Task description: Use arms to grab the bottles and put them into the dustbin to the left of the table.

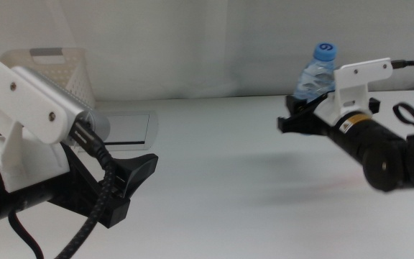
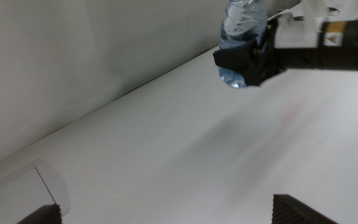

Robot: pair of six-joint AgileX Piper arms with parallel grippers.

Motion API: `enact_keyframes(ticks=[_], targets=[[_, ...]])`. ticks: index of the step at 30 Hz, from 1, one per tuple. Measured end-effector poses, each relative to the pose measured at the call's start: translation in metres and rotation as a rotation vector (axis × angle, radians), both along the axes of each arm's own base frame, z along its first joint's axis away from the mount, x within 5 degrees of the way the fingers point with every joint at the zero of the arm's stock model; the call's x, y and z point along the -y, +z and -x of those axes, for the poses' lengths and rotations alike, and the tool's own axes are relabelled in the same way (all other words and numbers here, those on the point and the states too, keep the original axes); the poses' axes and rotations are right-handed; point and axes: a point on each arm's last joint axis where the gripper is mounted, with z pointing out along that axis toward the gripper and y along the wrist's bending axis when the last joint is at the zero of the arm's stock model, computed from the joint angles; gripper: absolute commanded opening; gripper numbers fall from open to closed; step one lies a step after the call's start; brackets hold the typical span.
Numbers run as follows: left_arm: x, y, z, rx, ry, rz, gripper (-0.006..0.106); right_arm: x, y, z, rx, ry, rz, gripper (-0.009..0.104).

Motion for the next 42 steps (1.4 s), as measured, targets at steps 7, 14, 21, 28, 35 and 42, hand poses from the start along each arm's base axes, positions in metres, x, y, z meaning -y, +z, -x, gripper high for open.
enact_keyframes(ticks=[7,14,21,28,35,42], targets=[[0.000,0.000,0.000,0.001,-0.001,-0.001,0.087,-0.049,-0.004,0.075,-0.053,0.171,-0.032,-0.002],[0.000,0.000,0.000,-0.001,-0.001,-0.002,0.087,-0.074,-0.019,0.097,-0.117,0.210,-0.039,-0.002],[0.000,0.000,0.000,-0.001,-0.001,-0.002,0.087,-0.077,-0.053,0.097,-0.184,0.203,0.026,-0.002],[0.000,0.000,0.000,-0.001,-0.001,-0.002,0.087,-0.079,-0.064,0.097,-0.209,0.211,0.031,-0.002],[0.000,0.000,0.000,-0.001,-0.002,-0.005,0.087,-0.081,-0.065,0.099,-0.209,0.239,0.026,-0.001],[0.000,0.000,0.000,-0.001,-0.002,-0.005,0.087,-0.082,-0.068,0.098,-0.199,0.245,0.032,0.015]])
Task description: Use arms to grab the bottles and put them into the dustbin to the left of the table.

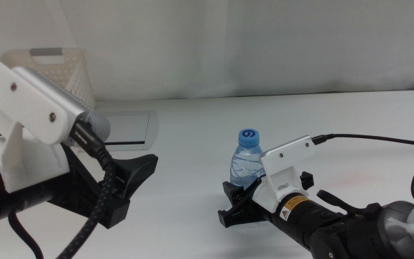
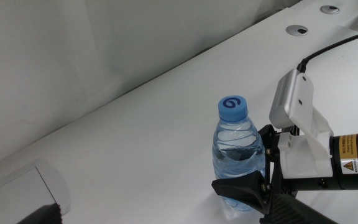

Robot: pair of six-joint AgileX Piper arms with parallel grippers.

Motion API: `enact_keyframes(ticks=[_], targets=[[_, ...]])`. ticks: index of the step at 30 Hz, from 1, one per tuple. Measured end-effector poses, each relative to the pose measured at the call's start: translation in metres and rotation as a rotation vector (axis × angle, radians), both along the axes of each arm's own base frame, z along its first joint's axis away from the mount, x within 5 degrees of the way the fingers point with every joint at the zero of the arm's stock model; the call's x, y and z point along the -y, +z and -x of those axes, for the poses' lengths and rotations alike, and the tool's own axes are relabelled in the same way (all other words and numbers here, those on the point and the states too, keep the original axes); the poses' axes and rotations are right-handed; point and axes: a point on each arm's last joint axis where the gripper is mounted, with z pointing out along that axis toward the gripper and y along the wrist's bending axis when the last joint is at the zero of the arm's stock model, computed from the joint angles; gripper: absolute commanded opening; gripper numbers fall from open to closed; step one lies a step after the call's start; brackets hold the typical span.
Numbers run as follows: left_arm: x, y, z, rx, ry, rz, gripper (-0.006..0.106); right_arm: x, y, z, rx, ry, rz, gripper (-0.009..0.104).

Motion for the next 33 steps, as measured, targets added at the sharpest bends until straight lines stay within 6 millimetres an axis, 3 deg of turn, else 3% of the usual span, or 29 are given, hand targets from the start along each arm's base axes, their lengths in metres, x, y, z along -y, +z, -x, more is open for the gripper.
enact_keyframes(ticks=[3,7,11,20,33], targets=[[0.000,0.000,0.000,0.000,0.000,0.000,0.087,-0.001,-0.001,-0.001,0.014,0.007,0.001,0.032],[0.000,0.000,0.000,0.000,0.000,0.000,0.087,-0.001,-0.002,-0.001,0.020,0.008,0.001,0.069],[0.000,0.000,0.000,0.000,0.000,0.000,0.087,-0.001,-0.003,-0.001,0.025,0.004,-0.001,0.089],[0.000,0.000,0.000,0.000,0.000,0.000,0.087,0.000,0.005,-0.001,0.025,0.002,-0.016,0.091],[0.000,0.000,0.000,0.003,0.001,0.002,0.087,0.012,0.076,0.024,-0.044,0.130,0.013,0.091]])
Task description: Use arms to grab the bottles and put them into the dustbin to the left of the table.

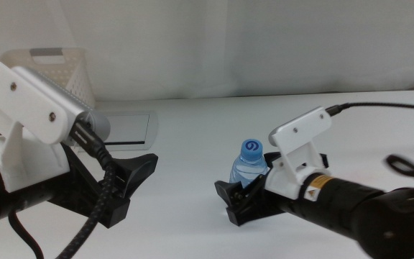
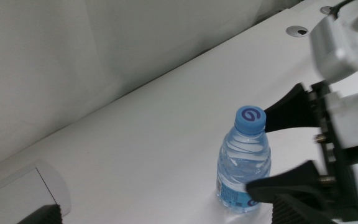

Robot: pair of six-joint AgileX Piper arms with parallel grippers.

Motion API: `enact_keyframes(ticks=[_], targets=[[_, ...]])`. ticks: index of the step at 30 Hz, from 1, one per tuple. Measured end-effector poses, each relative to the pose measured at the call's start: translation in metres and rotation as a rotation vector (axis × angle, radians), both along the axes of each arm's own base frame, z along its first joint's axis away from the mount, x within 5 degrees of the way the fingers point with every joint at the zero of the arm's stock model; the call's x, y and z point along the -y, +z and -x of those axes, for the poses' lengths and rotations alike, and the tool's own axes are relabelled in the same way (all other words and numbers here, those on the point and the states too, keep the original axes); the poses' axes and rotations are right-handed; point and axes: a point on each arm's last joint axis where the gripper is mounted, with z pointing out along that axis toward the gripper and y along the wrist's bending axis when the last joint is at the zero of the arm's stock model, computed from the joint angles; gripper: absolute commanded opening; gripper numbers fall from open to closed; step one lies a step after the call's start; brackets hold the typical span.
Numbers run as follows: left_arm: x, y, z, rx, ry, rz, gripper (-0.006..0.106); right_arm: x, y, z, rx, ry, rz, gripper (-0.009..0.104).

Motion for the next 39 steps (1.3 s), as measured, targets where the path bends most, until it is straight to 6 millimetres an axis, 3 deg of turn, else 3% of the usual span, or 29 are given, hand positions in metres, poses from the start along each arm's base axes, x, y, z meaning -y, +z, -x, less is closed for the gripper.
enact_keyframes(ticks=[4,9,15,20,25,31,33,34,35,37,39], targets=[[0.000,0.000,0.000,0.000,0.000,0.000,0.087,0.008,0.023,0.014,-0.023,0.074,0.019,0.091],[0.000,0.000,0.000,0.002,0.000,0.001,0.087,0.041,0.060,0.027,-0.067,0.107,0.015,0.091],[0.000,0.001,0.000,0.006,0.001,0.004,0.087,0.097,0.094,0.032,-0.033,0.033,0.058,0.091],[0.000,0.001,-0.001,0.014,0.002,0.008,0.087,0.157,0.115,0.042,0.021,-0.182,0.163,0.091],[0.000,0.001,-0.001,0.013,0.002,0.008,0.087,0.193,0.136,0.080,0.086,-0.321,0.183,0.091],[0.000,0.001,-0.001,0.015,0.002,0.009,0.087,0.209,0.149,0.136,0.146,-0.362,0.065,0.090],[0.000,0.001,-0.001,0.015,0.002,0.009,0.087,0.214,0.147,0.150,0.163,-0.393,0.018,0.076],[0.000,0.001,-0.001,0.015,0.002,0.009,0.087,0.217,0.143,0.154,0.162,-0.422,0.003,0.061],[0.000,0.002,-0.001,0.017,0.003,0.010,0.087,0.220,0.137,0.156,0.157,-0.458,-0.005,0.045],[0.000,0.002,-0.001,0.017,0.003,0.010,0.087,0.226,0.123,0.157,0.128,-0.539,-0.022,-0.003],[0.000,0.002,-0.001,0.017,0.003,0.010,0.087,0.228,0.106,0.153,0.087,-0.604,-0.057,-0.003]])
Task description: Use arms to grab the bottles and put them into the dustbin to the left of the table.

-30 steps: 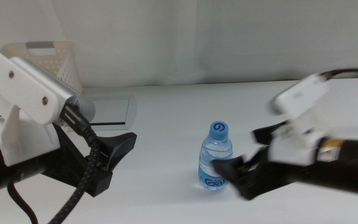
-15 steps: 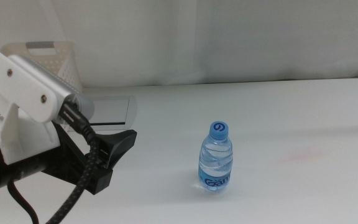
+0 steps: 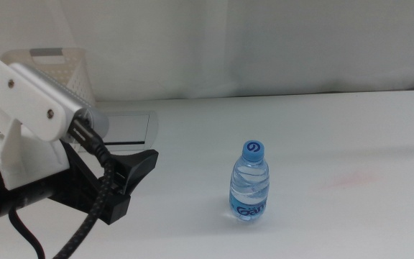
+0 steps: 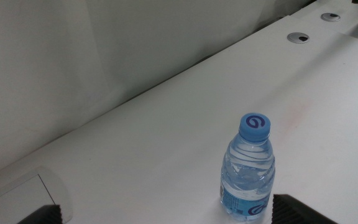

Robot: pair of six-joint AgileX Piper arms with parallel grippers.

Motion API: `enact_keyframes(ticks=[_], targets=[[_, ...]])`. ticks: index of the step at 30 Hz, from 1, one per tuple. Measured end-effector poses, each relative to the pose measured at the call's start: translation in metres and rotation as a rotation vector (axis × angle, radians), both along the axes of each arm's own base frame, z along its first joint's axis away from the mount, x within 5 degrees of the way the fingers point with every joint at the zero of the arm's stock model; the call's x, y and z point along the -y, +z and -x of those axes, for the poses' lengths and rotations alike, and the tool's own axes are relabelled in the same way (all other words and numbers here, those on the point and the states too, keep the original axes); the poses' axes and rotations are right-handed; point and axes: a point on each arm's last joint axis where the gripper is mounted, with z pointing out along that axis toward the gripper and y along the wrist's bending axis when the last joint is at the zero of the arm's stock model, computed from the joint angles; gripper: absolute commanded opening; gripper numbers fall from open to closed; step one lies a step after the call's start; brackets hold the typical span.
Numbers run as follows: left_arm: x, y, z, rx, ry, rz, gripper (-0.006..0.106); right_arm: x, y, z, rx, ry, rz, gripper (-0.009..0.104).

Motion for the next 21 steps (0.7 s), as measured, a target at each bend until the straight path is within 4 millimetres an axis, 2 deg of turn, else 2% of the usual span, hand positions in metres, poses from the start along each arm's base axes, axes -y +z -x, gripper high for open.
enact_keyframes(ticks=[2,4,10,16,17,21], targets=[[0.000,0.000,0.000,0.000,0.000,0.000,0.087,0.000,-0.018,-0.007,0.001,-0.035,-0.024,-0.003],[0.000,0.000,0.000,0.000,0.000,0.000,0.087,-0.001,-0.027,-0.013,0.046,-0.033,-0.026,-0.003],[0.006,-0.006,-0.005,-0.044,-0.010,0.008,0.087,-0.003,-0.038,-0.020,0.141,-0.025,-0.030,-0.003],[0.035,-0.022,-0.011,-0.070,-0.117,-0.033,0.087,-0.007,-0.069,-0.025,0.180,0.035,0.058,-0.003],[0.045,-0.028,-0.012,-0.073,-0.145,-0.036,0.087,-0.008,-0.078,-0.026,0.196,0.065,0.104,-0.003],[0.067,-0.043,-0.016,-0.092,-0.198,-0.056,0.087,-0.011,-0.092,-0.026,0.227,0.122,0.159,-0.003]])
